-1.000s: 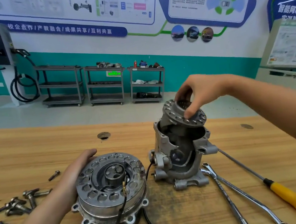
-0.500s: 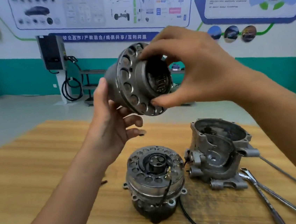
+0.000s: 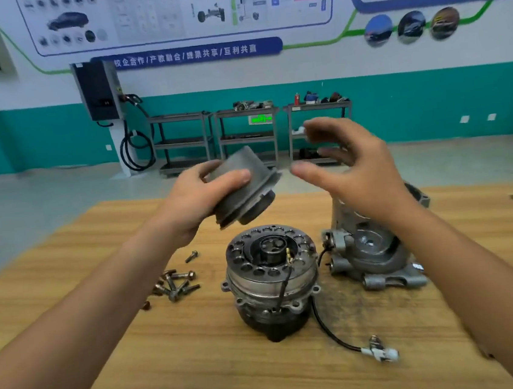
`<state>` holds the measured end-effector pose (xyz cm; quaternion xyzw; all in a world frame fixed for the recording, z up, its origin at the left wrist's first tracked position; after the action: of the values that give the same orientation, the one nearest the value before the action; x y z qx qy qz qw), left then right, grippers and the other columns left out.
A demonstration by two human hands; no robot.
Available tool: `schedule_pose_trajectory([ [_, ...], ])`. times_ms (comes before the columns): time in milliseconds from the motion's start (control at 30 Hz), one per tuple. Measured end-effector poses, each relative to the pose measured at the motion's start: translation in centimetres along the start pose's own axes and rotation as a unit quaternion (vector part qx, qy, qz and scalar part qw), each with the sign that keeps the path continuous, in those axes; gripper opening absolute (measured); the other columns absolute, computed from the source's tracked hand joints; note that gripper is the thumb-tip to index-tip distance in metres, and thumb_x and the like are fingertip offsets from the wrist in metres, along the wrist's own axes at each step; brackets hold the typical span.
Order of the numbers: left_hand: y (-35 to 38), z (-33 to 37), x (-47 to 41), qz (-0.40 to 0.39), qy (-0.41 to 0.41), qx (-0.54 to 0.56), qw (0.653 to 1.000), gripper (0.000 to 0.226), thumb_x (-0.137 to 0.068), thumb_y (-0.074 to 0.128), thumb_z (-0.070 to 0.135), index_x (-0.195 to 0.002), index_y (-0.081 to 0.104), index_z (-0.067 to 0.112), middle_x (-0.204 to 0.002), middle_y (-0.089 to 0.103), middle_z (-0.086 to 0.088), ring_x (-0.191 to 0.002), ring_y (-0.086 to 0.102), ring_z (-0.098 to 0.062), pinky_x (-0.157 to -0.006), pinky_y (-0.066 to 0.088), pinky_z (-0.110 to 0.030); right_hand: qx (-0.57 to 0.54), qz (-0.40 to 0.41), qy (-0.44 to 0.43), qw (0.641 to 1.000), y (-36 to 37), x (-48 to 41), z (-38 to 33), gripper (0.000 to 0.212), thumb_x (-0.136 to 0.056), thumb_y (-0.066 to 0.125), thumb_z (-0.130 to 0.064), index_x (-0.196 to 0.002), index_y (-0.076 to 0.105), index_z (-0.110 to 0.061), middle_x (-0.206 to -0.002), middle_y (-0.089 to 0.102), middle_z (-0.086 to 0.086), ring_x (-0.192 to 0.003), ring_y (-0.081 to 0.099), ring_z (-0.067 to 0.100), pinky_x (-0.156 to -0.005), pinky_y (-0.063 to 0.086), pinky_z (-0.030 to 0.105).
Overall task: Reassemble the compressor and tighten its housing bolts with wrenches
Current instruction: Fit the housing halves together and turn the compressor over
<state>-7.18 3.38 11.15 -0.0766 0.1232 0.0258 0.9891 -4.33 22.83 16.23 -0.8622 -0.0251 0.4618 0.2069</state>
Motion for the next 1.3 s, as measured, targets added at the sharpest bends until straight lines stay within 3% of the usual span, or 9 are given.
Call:
schedule_pose_trajectory([
  [233, 1.9, -1.3, 0.2, -0.038, 0.039, -0.168, 0.984, 0.107, -0.048, 0.082, 0.053, -0.14, 0.03, 0.034, -0.106, 0.052, 0.009, -0.092, 0.057, -0.005, -0.067, 0.048, -0.018, -0.077, 0.03, 0.163, 0.983, -1.8, 4.3, 5.7, 0.031, -0.082, 0.068, -0.026, -0.111, 0.055, -0.026, -0.099, 0.061, -0.008, -0.088, 0.06, -0.005, -0.078, 0.048, 0.009],
  [433, 2.4, 0.1, 1.4, -0.069, 0.074, -0.19, 0.976, 0.094, -0.044, 0.087, 0.053, -0.114, 0.025, 0.062, -0.099, 0.05, 0.017, -0.083, 0.059, 0.002, -0.063, 0.047, -0.014, -0.062, -0.07, 0.214, 0.972, 1.5, 3.7, 6.4, 0.034, -0.082, 0.068, -0.033, -0.114, 0.058, -0.028, -0.105, 0.062, -0.014, -0.093, 0.058, -0.009, -0.079, 0.048, 0.009],
  [533, 2.7, 0.4, 1.7, -0.066, 0.085, -0.213, 0.971, 0.098, -0.04, 0.084, 0.058, -0.118, 0.024, 0.06, -0.097, 0.049, 0.018, -0.083, 0.058, 0.004, -0.062, 0.045, -0.011, -0.102, -0.13, 0.237, 0.957, 4.2, 3.0, 5.9, 0.062, -0.077, 0.066, -0.047, -0.131, 0.051, -0.021, -0.115, 0.056, -0.012, -0.097, 0.052, -0.01, -0.078, 0.045, 0.004],
  [633, 3.3, 1.0, 1.8, -0.065, 0.108, -0.232, 0.964, 0.101, -0.044, 0.081, 0.055, -0.127, 0.023, 0.053, -0.095, 0.046, 0.023, -0.078, 0.05, 0.026, -0.055, 0.04, 0.001, -0.086, -0.161, 0.235, 0.955, 5.7, 2.7, 5.3, 0.097, -0.054, 0.059, -0.069, -0.138, 0.044, -0.024, -0.127, 0.051, -0.012, -0.109, 0.043, -0.005, -0.07, 0.037, 0.002],
  [700, 3.6, 1.2, 1.7, -0.058, 0.12, -0.243, 0.961, 0.104, -0.051, 0.081, 0.048, -0.136, 0.022, 0.045, -0.097, 0.043, 0.027, -0.078, 0.045, 0.03, -0.056, 0.038, 0.003, -0.078, -0.158, 0.232, 0.956, 5.7, 2.6, 5.2, 0.103, -0.048, 0.059, -0.07, -0.139, 0.044, -0.025, -0.132, 0.048, -0.012, -0.112, 0.037, -0.004, -0.069, 0.031, 0.001],
  [833, 4.1, 1.1, 1.9, -0.065, 0.122, -0.257, 0.957, 0.11, -0.054, 0.082, 0.047, -0.142, 0.017, 0.043, -0.106, 0.045, 0.022, -0.095, 0.049, 0.006, -0.069, 0.036, -0.006, -0.113, -0.146, 0.24, 0.953, 5.0, 2.9, 5.5, 0.099, -0.045, 0.064, -0.063, -0.135, 0.048, -0.024, -0.121, 0.05, -0.016, -0.107, 0.041, -0.007, -0.065, 0.037, -0.002],
  [1033, 4.2, 1.3, 2.9, -0.054, 0.133, -0.277, 0.95, 0.11, -0.055, 0.082, 0.045, -0.143, 0.016, 0.041, -0.095, 0.047, 0.029, -0.089, 0.051, 0.011, -0.067, 0.04, 0.0, -0.121, -0.17, 0.228, 0.951, 5.0, 3.2, 5.5, 0.094, -0.045, 0.069, -0.058, -0.132, 0.05, -0.028, -0.119, 0.052, -0.018, -0.112, 0.042, -0.005, -0.077, 0.04, 0.003],
  [1167, 4.4, 1.5, 4.1, 0.001, 0.164, -0.313, 0.936, 0.108, -0.054, 0.079, 0.051, -0.142, 0.018, 0.038, -0.103, 0.056, 0.011, -0.098, 0.058, -0.011, -0.08, 0.047, -0.022, -0.159, -0.213, 0.237, 0.934, 5.5, 3.2, 5.8, 0.074, -0.05, 0.073, -0.047, -0.119, 0.051, -0.033, -0.118, 0.065, -0.002, -0.111, 0.059, 0.007, -0.093, 0.048, 0.025],
  [1300, 4.3, 1.1, 3.8, -0.032, 0.143, -0.325, 0.934, 0.119, -0.05, 0.074, 0.061, -0.146, 0.008, 0.038, -0.096, 0.053, 0.016, -0.087, 0.056, -0.002, -0.071, 0.046, -0.013, -0.184, -0.245, 0.225, 0.925, 5.9, 2.9, 5.7, 0.061, -0.056, 0.072, -0.034, -0.114, 0.053, -0.029, -0.102, 0.067, -0.014, -0.101, 0.062, -0.001, -0.087, 0.049, 0.017],
])
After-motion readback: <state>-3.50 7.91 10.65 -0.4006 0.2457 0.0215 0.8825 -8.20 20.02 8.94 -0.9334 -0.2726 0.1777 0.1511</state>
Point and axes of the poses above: each hand's wrist, its own x-axis away from the middle knuckle, its own y-axis out of the palm, z = x × y, the point moved 8 cm from there along -x, towards the middle knuckle
